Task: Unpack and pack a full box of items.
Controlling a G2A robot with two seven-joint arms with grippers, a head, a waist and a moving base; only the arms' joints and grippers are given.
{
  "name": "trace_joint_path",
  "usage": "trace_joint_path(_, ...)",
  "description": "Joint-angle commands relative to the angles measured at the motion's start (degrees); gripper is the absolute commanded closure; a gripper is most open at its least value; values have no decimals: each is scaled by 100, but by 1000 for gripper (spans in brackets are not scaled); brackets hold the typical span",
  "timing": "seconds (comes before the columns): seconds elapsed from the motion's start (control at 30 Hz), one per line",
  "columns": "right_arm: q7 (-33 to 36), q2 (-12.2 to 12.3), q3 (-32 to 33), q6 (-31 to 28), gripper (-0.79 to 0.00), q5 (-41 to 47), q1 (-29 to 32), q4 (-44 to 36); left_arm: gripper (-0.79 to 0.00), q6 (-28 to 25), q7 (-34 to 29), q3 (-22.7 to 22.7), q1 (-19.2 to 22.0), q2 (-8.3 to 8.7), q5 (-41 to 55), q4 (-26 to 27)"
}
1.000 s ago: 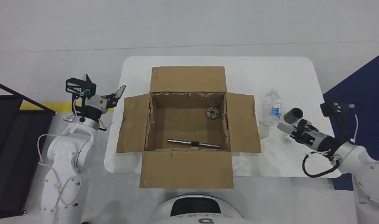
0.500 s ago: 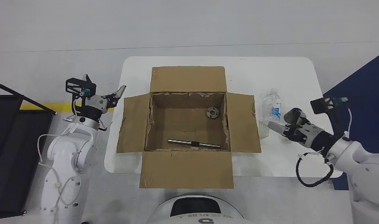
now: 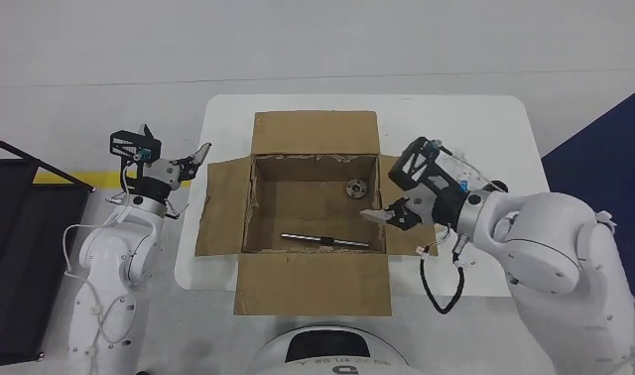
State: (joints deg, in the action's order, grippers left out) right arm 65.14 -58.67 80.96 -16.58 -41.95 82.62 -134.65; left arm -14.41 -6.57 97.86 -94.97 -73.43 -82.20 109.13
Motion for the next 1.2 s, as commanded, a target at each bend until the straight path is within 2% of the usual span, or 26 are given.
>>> trace_joint_path(0.0, -6, 0, -21, -4, -785, -6, -3, 0, -785, 0, 0, 0, 0, 0, 0, 0)
trace_joint_path(0.27, -7, 4, -59, -64, -785, -101, 1, 0, -785, 0, 0, 0, 0, 0, 0, 0)
trace_joint_path(0.33, 144, 13, -470, -365, -785, -662, -93, 0, -785, 0, 0, 0, 0, 0, 0, 0)
trace_joint_path(0.47, 460, -66, -1533, -34, -785, -1733, -577, 0, -785, 0, 0, 0, 0, 0, 0, 0)
trace_joint_path(0.5, 584, -94, -1783, 117, -711, -2021, -701, 0, -785, 0, 0, 0, 0, 0, 0, 0)
trace_joint_path(0.53, 717, -125, -2045, 259, -674, -2296, -823, 23, -785, 0, 0, 0, 0, 0, 0, 0)
trace_joint_path(0.57, 885, -159, -2307, 373, -517, -2610, -963, 94, -785, 0, 0, 0, 0, 0, 0, 0)
trace_joint_path(0.67, 1278, -300, -3054, 773, -403, -3185, -1379, 354, -785, 0, 0, 0, 0, 0, 0, 0)
trace_joint_path(0.77, 1515, -456, -3604, 867, -369, -3168, -1801, 700, -785, 0, 0, 0, 0, 0, 0, 0)
trace_joint_path(0.97, 2286, -839, -4601, 1029, -354, -3332, -2708, 1622, -785, 0, 0, 0, 0, 0, 0, 0)
trace_joint_path(1.17, 2286, -1231, -5328, 1342, -363, -3759, -3347, 2569, -785, 0, 0, 0, 0, 0, 0, 0)
